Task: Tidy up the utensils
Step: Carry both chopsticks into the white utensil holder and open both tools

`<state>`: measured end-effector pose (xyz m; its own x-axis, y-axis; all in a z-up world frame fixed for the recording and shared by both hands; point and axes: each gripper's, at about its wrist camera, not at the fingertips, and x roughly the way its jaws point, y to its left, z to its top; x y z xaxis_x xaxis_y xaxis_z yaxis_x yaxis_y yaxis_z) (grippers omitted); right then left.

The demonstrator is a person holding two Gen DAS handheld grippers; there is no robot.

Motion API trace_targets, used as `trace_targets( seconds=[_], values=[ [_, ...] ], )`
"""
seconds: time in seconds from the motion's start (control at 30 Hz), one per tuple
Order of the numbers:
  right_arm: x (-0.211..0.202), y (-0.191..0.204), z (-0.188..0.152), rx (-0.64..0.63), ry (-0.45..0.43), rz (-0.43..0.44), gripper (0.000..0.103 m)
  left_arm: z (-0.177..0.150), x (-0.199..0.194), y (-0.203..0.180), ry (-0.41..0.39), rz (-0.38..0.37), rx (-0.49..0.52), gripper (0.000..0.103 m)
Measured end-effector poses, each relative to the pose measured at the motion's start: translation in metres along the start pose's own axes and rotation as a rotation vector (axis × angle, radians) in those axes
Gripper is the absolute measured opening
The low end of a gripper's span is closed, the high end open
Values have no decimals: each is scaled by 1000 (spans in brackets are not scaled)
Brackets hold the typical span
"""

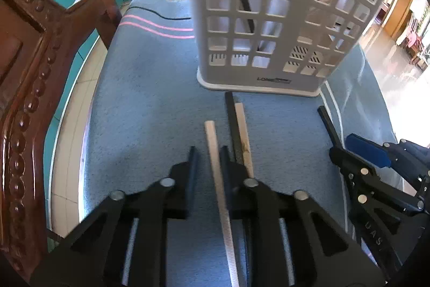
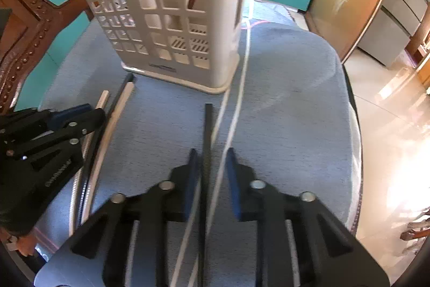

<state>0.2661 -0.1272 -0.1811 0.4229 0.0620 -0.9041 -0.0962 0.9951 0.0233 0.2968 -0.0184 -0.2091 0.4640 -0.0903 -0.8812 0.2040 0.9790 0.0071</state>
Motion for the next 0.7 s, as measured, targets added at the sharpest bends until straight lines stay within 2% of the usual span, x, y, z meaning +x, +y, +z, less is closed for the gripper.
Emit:
trace_targets(
  seconds=[0.1, 0.27, 0.4, 0.53, 0.7],
  values=[
    [-3, 5, -2, 0, -6, 36, 6, 1, -3, -15, -19, 2, 3, 9],
    [-36, 10, 1, -6, -100, 66, 6, 0, -33, -23, -139, 26, 20, 7],
    [-84, 6, 0, -15, -203, 113, 6, -1, -77, -24, -250, 10, 26, 7],
    [-146, -2, -7, -42, -346, 154, 6, -6, -121, -26, -350, 5, 41, 7],
    [-213, -18, -11, -38, -486, 216, 6, -14, -197, -13, -493, -39, 55, 7]
  ],
)
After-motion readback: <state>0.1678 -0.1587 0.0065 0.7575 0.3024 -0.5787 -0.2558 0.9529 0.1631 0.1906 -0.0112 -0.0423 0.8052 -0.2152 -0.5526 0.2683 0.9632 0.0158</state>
